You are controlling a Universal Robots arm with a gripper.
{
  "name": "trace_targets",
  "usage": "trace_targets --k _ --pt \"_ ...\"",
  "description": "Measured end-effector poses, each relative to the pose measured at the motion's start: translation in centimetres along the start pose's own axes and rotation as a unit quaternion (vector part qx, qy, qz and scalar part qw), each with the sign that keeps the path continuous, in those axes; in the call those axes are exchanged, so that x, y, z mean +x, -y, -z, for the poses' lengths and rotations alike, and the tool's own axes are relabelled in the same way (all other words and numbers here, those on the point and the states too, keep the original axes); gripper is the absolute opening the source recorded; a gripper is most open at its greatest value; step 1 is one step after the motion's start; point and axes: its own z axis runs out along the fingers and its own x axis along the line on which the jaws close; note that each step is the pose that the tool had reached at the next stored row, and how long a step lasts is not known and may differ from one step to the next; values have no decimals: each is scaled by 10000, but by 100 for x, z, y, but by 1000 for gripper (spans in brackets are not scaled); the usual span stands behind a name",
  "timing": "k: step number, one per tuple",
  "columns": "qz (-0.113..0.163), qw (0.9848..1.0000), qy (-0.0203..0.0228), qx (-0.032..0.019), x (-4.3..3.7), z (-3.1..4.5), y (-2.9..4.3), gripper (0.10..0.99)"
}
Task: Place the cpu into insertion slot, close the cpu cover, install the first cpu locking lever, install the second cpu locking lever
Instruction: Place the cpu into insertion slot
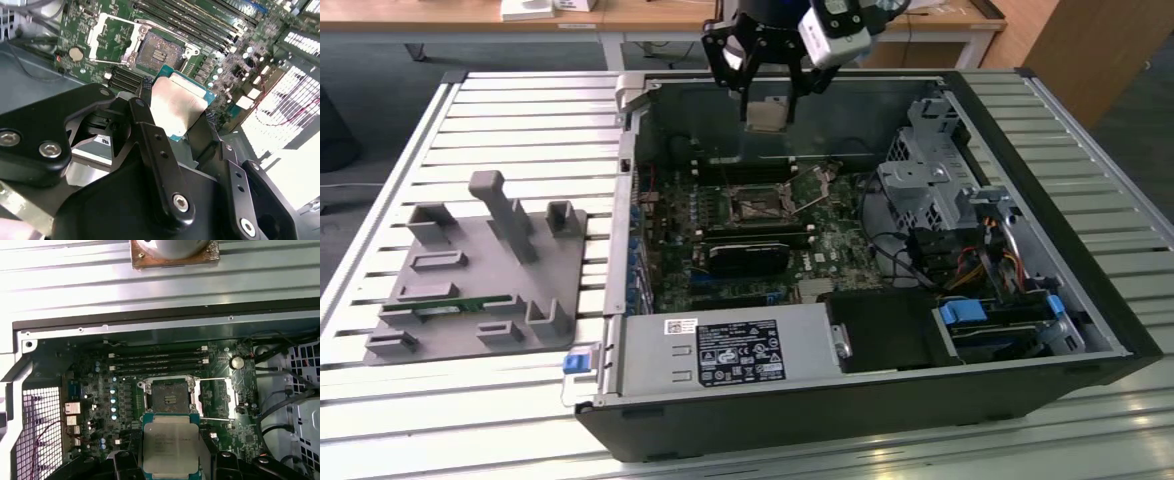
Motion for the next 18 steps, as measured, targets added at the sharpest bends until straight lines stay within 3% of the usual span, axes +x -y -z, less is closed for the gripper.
trace_targets --k 5,9,14,18 --pt "-429 9991 37 -5 0 -19 2 537" --pt "-794 9968 67 -10 -1 -36 3 537" --pt "-1247 9921 106 -13 -1 -63 5 537" --pt "-1607 9869 136 -17 -2 -86 7 537"
